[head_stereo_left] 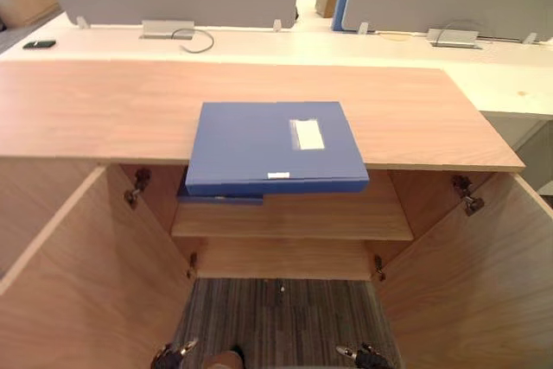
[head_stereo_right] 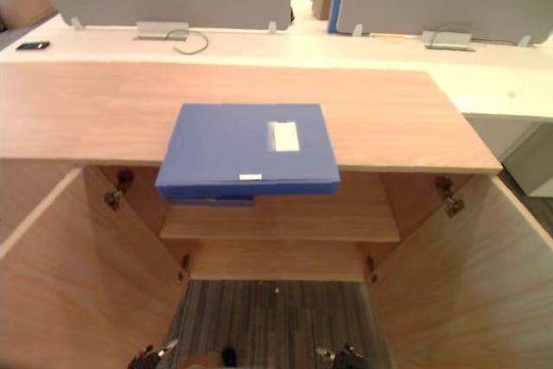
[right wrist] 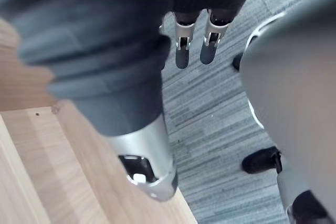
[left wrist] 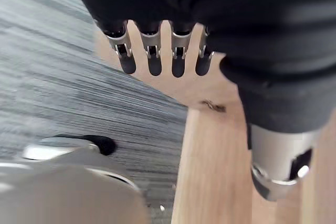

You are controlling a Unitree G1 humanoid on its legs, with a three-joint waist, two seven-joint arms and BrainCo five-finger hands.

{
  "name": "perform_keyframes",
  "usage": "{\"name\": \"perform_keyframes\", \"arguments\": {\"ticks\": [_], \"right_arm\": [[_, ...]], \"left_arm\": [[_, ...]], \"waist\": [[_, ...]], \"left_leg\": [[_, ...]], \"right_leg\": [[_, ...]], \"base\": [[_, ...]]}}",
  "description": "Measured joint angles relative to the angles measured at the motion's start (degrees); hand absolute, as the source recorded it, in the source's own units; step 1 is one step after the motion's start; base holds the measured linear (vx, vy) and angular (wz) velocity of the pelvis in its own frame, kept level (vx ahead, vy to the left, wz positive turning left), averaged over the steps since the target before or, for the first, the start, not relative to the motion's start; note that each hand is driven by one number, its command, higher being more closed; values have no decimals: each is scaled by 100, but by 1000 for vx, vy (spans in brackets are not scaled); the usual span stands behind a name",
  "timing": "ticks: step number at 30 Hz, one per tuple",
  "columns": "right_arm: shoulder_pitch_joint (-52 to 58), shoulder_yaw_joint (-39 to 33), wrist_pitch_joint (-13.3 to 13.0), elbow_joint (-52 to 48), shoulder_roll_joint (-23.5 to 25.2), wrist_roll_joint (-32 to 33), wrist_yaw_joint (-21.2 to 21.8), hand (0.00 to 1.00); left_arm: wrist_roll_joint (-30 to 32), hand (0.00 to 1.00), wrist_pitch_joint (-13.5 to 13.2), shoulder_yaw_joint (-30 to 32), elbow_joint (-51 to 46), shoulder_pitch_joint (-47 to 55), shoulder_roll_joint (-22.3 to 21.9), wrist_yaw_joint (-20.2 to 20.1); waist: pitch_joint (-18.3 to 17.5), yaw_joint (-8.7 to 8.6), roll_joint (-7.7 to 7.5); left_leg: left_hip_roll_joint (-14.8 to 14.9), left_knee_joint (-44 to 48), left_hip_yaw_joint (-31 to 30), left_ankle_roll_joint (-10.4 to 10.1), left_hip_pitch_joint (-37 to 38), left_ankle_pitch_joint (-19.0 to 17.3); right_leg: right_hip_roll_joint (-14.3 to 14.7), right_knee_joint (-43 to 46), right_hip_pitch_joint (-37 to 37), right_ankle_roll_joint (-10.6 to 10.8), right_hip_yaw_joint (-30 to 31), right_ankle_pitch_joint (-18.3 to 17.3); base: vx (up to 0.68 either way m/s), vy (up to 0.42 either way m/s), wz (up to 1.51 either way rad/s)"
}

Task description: Walk over to the cabinet, pick up the folder, carry it to the office cabinet, place the folder inside the office cabinet, then close the office cabinet door

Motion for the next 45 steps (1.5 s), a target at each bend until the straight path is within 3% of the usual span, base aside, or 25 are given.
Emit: {"name": "perform_keyframes", "arguments": {"ticks": [1, 4, 6, 10, 14, 17, 21, 28, 33, 38, 41, 45], "right_arm": [[-7, 95, 2, -13, -31, -118, 60, 0], [-22, 354, 5, -17, -152, -304, 168, 0], [-37, 447, 12, -19, -260, -392, 247, 0], [-92, 674, 82, -5, -644, -664, 370, 0], [-100, 937, 83, 40, -886, -781, 418, 0], [-167, 1296, 81, 41, -883, -799, 464, 0], [-267, 1464, 74, 80, -875, -803, 462, 0], [-416, 1572, 62, 173, -873, -806, 422, 0], [-246, 1547, 55, 309, -901, -799, 364, 0], [-39, 1408, 67, 557, -893, -765, 352, 0], [-45, 1261, 89, 703, -858, -765, 362, 0], [-46, 1260, 114, 738, -832, -746, 371, 0]], "left_arm": [[-294, 0, -10, -473, -376, -67, 116, -288], [-1148, 0, -29, -1096, -1111, -86, 227, -788], [-1680, 0, 46, -1789, -2121, -79, 472, -1093], [-2637, 0, 89, -2916, -4617, -46, 1453, -1789], [-2936, 0, 90, -3889, -5370, -461, 2188, -2286], [-3654, 0, 229, -4823, -5426, -995, 2139, -2586], [-4110, 0, 419, -5554, -5432, -1599, 2019, -2786], [-4593, 0, 447, -5641, -5439, -2193, 1933, -2686], [-4590, 0, 393, -5227, -6090, -2257, 1917, -2252], [-4473, 0, -146, -3948, -7616, -2223, 1764, -1815], [-4168, 0, -364, -3799, -7993, -2032, 1622, -1657], [-3652, 0, -370, -3780, -8122, -1716, 1466, -1409]], "waist": [[-28, -66, 4], [-52, -134, 44], [-59, -204, 58], [-85, -270, 269], [-143, -358, 443], [-154, -497, 412], [-192, -608, 367], [-317, -739, 228], [-323, -732, 198], [-326, -630, 173], [-382, -505, 170], [-423, -439, 160]], "left_leg": [[-64, -132, 63, 62, 31, 61], [-107, -341, 179, 78, 103, 164], [-143, -563, 193, 69, 103, 340], [-188, -1287, 196, 46, 229, 829], [-154, -1404, 147, 13, 351, 863], [-128, -1425, 150, 18, 377, 852], [-137, -1402, 201, 44, 388, 858], [-93, -1400, 141, 45, 463, 853], [-92, -1421, 132, 18, 615, 781], [-115, -1429, 61, 28, 616, 806], [-127, -1430, -29, 29, 593, 845], [-127, -1431, -113, 24, 583, 883]], "right_leg": [[-60, -11, -56, -8, 1, 18], [-102, -22, -156, -8, 7, 18], [-95, -62, -259, -7, 2, 16], [-80, -206, -439, 94, 10, -68], [-21, -205, -441, 81, 119, -93], [12, -230, -440, 70, 193, -86], [21, -302, -439, 80, 288, -38], [86, -490, -304, 39, 321, 103], [76, -542, -134, 20, 321, 113], [41, -379, -178, 77, 316, 70], [33, -346, -169, 96, 266, 56], [37, -323, -137, 118, 169, 38]], "base": [[30, 118, -19], [-5, 53, -28], [-39, -13, -10], [-82, -51, -9], [-87, -14, -14], [-45, -8, -10], [25, -1, -10], [32, -20, -8], [-47, 9, -2], [-59, 17, 4], [-43, 6, 15], [-37, -5, 13]]}}
